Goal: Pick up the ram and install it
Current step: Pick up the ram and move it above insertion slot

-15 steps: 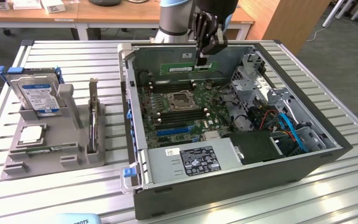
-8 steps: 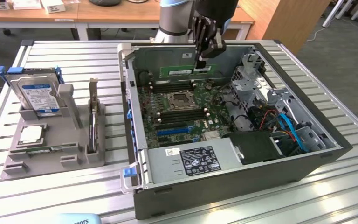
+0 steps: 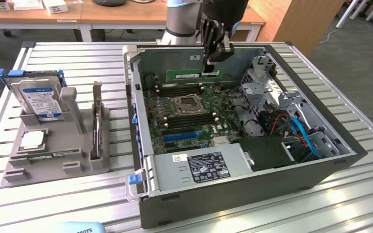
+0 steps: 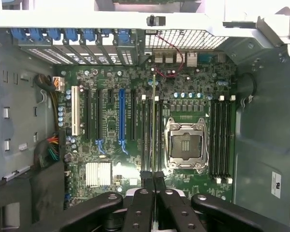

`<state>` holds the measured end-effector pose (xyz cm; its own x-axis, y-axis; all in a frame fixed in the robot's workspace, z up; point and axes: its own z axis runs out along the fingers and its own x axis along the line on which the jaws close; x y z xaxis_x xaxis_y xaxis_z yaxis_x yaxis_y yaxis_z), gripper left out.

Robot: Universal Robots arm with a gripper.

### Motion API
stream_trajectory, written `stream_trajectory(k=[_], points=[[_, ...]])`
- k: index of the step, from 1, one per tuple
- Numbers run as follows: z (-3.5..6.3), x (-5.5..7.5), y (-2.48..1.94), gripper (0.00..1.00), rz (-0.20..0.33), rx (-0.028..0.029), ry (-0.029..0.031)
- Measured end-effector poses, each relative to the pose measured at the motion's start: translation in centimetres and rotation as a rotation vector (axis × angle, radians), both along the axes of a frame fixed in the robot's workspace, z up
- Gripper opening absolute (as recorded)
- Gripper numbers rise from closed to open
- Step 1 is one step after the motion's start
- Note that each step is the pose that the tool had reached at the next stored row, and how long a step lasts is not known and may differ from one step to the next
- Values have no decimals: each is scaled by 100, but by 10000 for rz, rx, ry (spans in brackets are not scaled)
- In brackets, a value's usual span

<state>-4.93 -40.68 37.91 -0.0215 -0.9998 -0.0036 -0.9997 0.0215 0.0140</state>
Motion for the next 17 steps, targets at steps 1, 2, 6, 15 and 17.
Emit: stream_trajectory(k=[1, 2, 6, 15, 17], points=[[0, 0, 0, 12, -6, 0, 0], [0, 0, 0, 12, -7, -1, 0], [-3, 16, 0, 12, -8, 2, -1], [-5, 95, -1, 12, -6, 0, 0], [-5, 95, 0, 12, -7, 0, 1]])
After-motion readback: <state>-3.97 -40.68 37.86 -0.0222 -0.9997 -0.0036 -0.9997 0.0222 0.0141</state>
